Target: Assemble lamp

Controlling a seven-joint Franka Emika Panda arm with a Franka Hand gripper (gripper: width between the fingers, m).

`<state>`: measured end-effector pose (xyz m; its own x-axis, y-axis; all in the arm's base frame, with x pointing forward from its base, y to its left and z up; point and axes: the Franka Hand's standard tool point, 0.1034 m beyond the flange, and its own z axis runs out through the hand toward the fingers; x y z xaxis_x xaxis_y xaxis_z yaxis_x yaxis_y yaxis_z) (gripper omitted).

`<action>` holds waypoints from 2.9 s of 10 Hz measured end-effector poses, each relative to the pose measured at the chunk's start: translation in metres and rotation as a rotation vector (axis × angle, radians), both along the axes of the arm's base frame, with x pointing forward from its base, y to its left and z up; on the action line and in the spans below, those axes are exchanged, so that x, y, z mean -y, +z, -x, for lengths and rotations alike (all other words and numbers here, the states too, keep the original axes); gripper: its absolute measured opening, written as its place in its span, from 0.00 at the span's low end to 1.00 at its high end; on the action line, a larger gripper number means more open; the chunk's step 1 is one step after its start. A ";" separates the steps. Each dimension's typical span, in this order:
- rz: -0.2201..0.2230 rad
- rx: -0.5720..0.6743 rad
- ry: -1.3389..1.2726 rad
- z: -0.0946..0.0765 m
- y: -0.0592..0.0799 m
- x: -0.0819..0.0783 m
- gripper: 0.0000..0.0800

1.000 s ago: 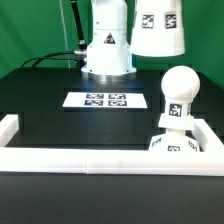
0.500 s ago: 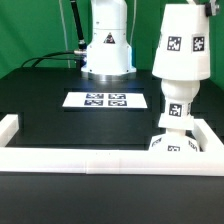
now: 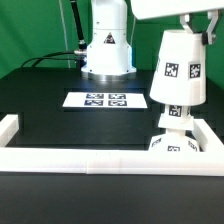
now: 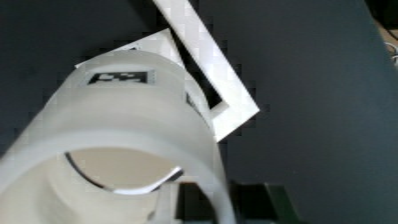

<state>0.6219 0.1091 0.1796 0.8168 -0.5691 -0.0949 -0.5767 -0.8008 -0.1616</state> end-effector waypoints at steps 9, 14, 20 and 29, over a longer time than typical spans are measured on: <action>0.012 -0.014 0.000 0.001 -0.025 -0.001 0.06; 0.012 -0.002 -0.001 -0.002 -0.023 -0.001 0.75; -0.006 -0.004 -0.020 0.016 0.003 0.008 0.87; -0.015 -0.043 -0.074 0.051 0.037 0.007 0.87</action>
Offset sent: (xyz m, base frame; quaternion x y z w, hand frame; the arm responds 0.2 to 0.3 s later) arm 0.0075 0.0081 -0.0147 0.0037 0.0143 -0.0160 0.9998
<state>0.5711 0.1024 0.2161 0.7675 -0.6261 -0.1376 -0.6410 -0.7534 -0.1467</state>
